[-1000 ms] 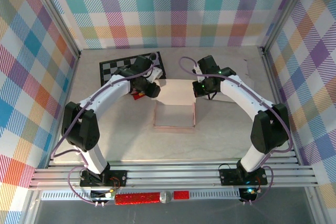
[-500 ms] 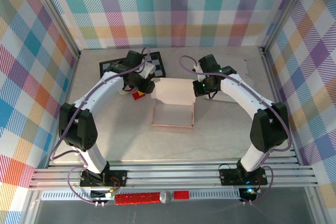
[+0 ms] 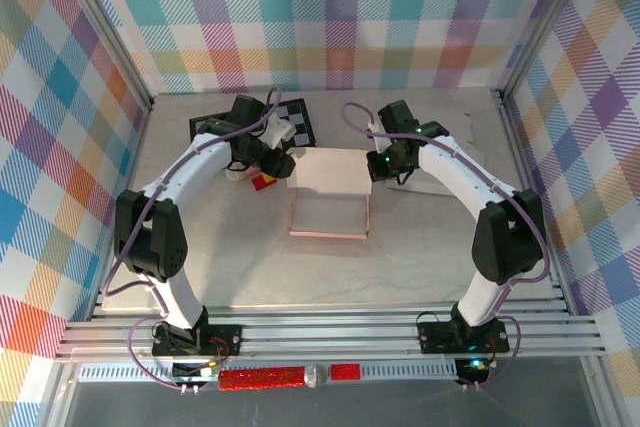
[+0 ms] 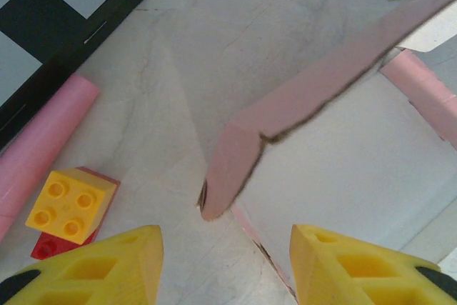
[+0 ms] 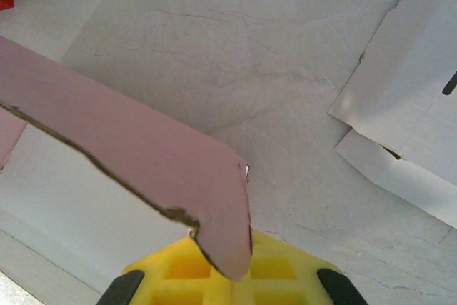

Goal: Fold the paper box

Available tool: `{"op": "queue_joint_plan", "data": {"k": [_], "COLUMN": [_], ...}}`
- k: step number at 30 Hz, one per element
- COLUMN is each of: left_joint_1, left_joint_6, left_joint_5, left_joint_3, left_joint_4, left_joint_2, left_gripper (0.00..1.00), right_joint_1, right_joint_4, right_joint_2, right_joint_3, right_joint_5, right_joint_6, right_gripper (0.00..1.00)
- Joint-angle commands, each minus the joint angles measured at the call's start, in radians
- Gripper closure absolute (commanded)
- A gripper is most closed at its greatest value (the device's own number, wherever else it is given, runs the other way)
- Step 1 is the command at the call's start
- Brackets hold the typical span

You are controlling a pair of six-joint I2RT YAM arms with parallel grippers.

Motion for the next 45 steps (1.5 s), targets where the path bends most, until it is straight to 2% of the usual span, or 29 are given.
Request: {"op": "queue_joint_plan", "data": {"k": [1, 6, 13, 22, 28, 34, 40, 45], "left_joint_1": [-0.002, -0.004, -0.007, -0.028, -0.042, -0.067, -0.093, -0.095], "left_joint_6": [0.016, 0.001, -0.022, -0.052, -0.083, -0.185, -0.339, -0.452], "left_joint_5": [-0.004, 0.019, 0.046, 0.001, -0.025, -0.11, -0.235, -0.274], "left_joint_3": [0.035, 0.055, 0.064, 0.044, 0.045, 0.034, 0.016, -0.062], "left_joint_4": [0.038, 0.055, 0.058, 0.073, 0.09, 0.113, 0.117, 0.225], "left_joint_2": [0.026, 0.058, 0.068, 0.066, 0.052, 0.019, 0.0, -0.063], "left_gripper": [0.51, 0.56, 0.76, 0.83, 0.93, 1.0, 1.0, 1.0], "right_joint_1": [-0.004, -0.004, -0.004, -0.004, -0.004, 0.004, 0.015, 0.027], "right_joint_4": [-0.032, -0.032, -0.031, -0.024, -0.014, 0.016, 0.056, 0.11], "right_joint_2": [0.019, 0.023, 0.027, 0.029, 0.023, 0.014, 0.004, -0.014], "right_joint_3": [0.027, 0.031, 0.037, 0.045, 0.044, 0.036, 0.016, -0.011], "right_joint_5": [-0.03, -0.032, -0.029, -0.032, -0.029, -0.012, 0.027, 0.044], "right_joint_6": [-0.012, -0.011, -0.002, 0.017, 0.036, 0.115, 0.183, 0.235], "right_gripper": [1.0, 1.0, 1.0, 1.0, 1.0, 1.0, 1.0, 1.0]}}
